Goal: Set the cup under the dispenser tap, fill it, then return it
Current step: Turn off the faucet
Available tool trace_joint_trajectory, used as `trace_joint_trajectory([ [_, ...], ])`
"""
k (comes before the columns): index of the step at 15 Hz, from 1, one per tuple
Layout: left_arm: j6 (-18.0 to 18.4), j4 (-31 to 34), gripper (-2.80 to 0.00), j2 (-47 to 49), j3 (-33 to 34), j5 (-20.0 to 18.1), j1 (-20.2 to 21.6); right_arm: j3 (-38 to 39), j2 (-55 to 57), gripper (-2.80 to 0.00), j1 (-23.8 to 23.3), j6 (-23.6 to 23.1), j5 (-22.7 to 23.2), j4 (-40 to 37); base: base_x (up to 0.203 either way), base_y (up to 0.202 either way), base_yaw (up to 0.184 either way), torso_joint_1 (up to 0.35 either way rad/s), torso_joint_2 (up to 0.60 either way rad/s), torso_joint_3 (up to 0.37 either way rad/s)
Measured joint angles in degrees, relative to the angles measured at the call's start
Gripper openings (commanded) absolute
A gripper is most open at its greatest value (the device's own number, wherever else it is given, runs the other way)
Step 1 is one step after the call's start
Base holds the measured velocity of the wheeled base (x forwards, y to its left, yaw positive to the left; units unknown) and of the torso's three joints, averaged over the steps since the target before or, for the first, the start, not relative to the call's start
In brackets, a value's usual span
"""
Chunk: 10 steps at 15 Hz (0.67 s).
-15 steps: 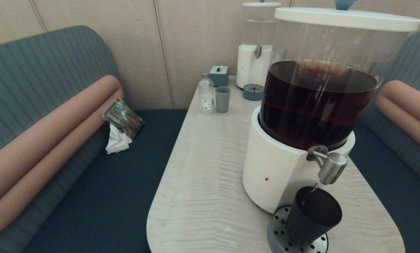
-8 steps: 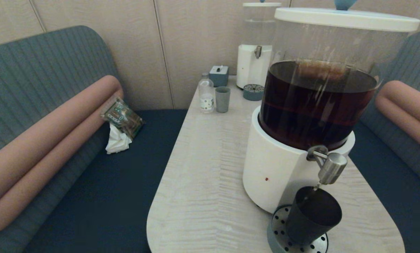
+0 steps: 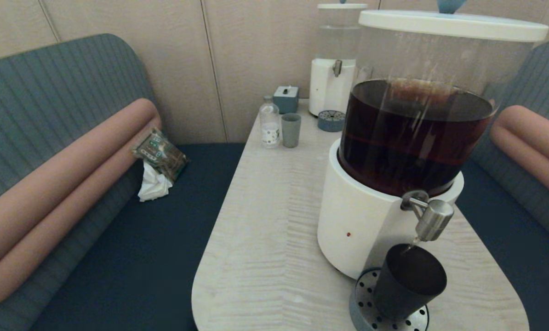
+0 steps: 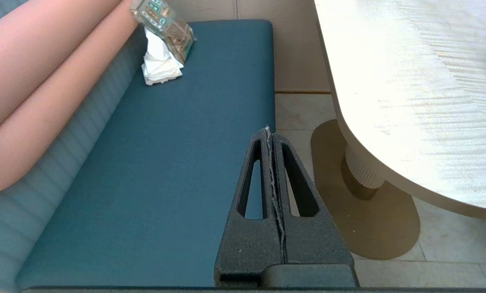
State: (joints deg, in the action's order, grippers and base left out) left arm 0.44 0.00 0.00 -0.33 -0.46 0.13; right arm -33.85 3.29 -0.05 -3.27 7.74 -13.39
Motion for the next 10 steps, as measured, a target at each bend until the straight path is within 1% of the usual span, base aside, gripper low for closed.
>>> trace_joint_trajectory([
  [1, 0.00, 0.00, -2.80, 0.00, 0.00, 0.05, 0.00, 1.97, -1.17, -2.80, 0.00, -0.14, -1.11, 0.85, 0.000, 0.000, 0.000, 0.000, 0.00, 0.000],
  [3, 0.00, 0.00, -2.80, 0.00, 0.00, 0.02, 0.01, 6.62, -2.42, -2.80, 0.05, -0.43, -2.80, 4.91, 0.000, 0.000, 0.000, 0.000, 0.00, 0.000],
  [8, 0.02, 0.00, -2.80, 0.00, 0.00, 0.02, 0.02, 24.95, -3.22, -2.80, 0.05, -2.71, -6.31, 19.83, 0.000, 0.000, 0.000, 0.000, 0.00, 0.000],
  [10, 0.02, 0.02, -2.80, 0.00, 0.00, 0.02, 0.02, 30.65, -3.24, -2.80, 0.05, -3.63, -7.78, 25.41, 0.000, 0.000, 0.000, 0.000, 0.00, 0.000],
])
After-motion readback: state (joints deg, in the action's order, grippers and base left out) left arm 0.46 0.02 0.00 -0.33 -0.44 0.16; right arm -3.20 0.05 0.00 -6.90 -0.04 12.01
